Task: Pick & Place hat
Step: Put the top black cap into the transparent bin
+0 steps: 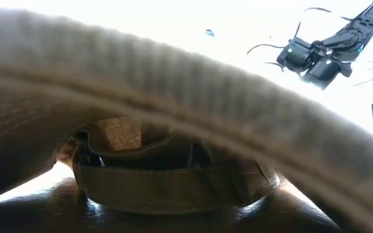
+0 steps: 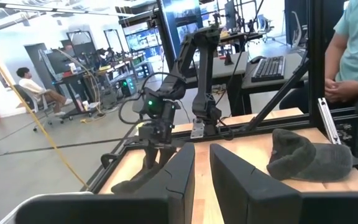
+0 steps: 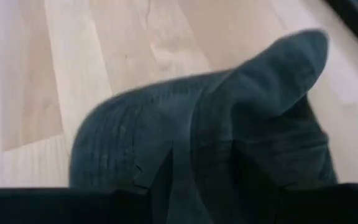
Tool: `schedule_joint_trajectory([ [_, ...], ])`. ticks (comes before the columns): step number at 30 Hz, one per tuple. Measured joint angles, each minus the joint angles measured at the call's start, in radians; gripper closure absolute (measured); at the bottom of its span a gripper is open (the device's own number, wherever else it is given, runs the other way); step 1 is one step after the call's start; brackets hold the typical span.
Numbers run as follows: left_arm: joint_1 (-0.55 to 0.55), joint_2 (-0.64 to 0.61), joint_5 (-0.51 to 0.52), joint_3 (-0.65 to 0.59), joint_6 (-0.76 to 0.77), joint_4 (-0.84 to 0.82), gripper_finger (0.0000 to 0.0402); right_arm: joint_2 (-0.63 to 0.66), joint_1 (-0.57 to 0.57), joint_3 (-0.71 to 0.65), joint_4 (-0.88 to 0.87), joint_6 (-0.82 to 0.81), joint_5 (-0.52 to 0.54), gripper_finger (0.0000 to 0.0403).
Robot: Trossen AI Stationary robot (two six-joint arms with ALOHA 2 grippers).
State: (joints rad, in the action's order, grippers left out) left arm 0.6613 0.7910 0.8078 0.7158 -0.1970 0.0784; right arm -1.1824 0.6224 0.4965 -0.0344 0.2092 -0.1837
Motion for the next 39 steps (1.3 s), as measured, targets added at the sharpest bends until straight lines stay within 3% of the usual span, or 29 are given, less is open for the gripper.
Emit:
schedule_joint_trajectory([
  [7,0.0,0.001,0.001,0.0,-0.003,-0.001,0.0339,-0.043,0.0,0.001,0.05,0.039,0.082,0.0262],
  [12,0.0,0.001,0.002,0.0,-0.004,-0.007,0.0339,-0.04,-0.006,0.001,0.075,0.039,0.079,0.0276],
  [25,0.0,0.001,0.005,0.0,-0.004,-0.008,0.0339,-0.04,-0.011,0.001,0.05,0.012,0.074,0.0394],
  [36,0.0,0.001,0.005,0.0,-0.007,-0.008,0.0339,-0.04,-0.042,0.001,0.071,0.025,0.09,0.0401],
  [39,0.0,0.001,0.005,0.0,-0.018,-0.008,0.0339,-0.032,-0.092,0.0,0.091,0.06,0.184,0.0402],
])
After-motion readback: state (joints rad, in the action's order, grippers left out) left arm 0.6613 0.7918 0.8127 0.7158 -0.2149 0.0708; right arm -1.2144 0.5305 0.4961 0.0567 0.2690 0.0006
